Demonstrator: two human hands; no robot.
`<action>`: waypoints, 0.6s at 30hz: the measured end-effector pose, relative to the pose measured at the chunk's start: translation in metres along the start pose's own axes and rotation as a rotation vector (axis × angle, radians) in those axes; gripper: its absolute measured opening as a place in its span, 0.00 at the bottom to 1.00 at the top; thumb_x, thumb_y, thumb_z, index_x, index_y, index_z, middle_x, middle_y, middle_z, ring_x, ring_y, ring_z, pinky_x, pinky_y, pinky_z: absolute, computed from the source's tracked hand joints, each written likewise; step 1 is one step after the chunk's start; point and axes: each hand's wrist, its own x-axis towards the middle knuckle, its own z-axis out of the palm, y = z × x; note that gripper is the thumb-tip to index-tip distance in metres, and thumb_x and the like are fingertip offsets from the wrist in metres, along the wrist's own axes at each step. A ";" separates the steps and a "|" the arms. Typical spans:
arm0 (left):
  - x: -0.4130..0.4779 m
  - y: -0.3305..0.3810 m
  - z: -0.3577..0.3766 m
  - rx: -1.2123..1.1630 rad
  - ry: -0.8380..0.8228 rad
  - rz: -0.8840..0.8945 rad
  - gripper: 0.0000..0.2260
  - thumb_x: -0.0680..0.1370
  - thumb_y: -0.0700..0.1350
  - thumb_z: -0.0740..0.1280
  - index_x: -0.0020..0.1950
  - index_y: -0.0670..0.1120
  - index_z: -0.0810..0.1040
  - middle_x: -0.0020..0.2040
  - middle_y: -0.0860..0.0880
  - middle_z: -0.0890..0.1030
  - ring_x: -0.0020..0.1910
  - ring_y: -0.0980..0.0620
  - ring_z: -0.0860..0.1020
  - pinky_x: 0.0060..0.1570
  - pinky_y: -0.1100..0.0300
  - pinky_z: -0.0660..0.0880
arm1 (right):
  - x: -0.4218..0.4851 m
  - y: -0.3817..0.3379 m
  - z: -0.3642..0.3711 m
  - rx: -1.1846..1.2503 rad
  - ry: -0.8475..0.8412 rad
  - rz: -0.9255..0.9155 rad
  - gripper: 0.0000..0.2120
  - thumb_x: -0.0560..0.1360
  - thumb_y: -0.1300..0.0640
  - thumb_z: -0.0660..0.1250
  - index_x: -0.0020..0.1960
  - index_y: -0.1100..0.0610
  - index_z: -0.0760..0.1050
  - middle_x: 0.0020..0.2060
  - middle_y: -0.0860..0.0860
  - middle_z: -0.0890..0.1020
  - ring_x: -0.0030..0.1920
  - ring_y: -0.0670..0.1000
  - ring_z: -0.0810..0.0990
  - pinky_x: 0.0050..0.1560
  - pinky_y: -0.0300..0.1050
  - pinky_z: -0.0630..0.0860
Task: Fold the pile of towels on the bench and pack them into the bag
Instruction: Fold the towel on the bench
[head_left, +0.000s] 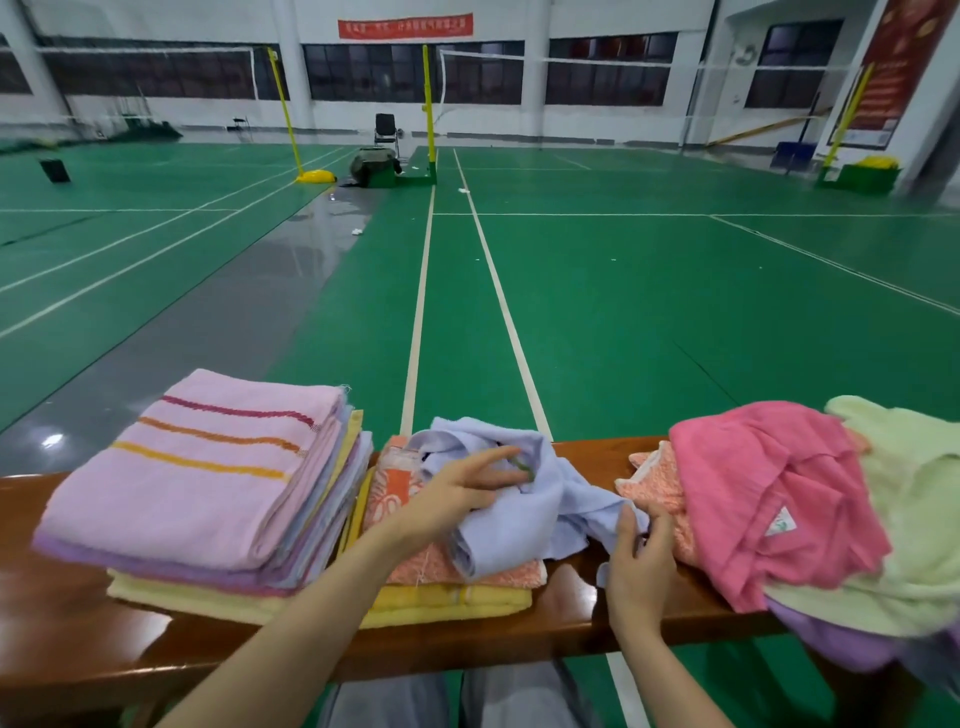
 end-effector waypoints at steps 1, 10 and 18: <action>0.001 -0.005 0.000 -0.075 0.158 0.033 0.23 0.76 0.28 0.57 0.64 0.49 0.73 0.60 0.53 0.78 0.61 0.57 0.75 0.60 0.57 0.74 | 0.001 0.002 0.000 -0.007 -0.013 -0.004 0.04 0.79 0.56 0.60 0.49 0.57 0.70 0.40 0.51 0.76 0.40 0.52 0.74 0.36 0.37 0.68; -0.006 -0.034 -0.001 -0.235 0.714 0.061 0.09 0.73 0.39 0.70 0.53 0.42 0.78 0.48 0.48 0.80 0.49 0.50 0.78 0.47 0.62 0.77 | 0.000 0.004 -0.005 0.001 -0.165 -0.030 0.09 0.76 0.56 0.65 0.55 0.57 0.76 0.48 0.49 0.78 0.49 0.48 0.75 0.43 0.34 0.68; -0.012 -0.032 0.000 -0.051 0.384 0.073 0.21 0.61 0.58 0.73 0.48 0.49 0.77 0.45 0.51 0.78 0.44 0.58 0.76 0.43 0.66 0.74 | 0.013 0.012 -0.005 0.025 -0.176 0.041 0.10 0.78 0.61 0.62 0.55 0.63 0.78 0.48 0.53 0.80 0.50 0.52 0.76 0.45 0.40 0.68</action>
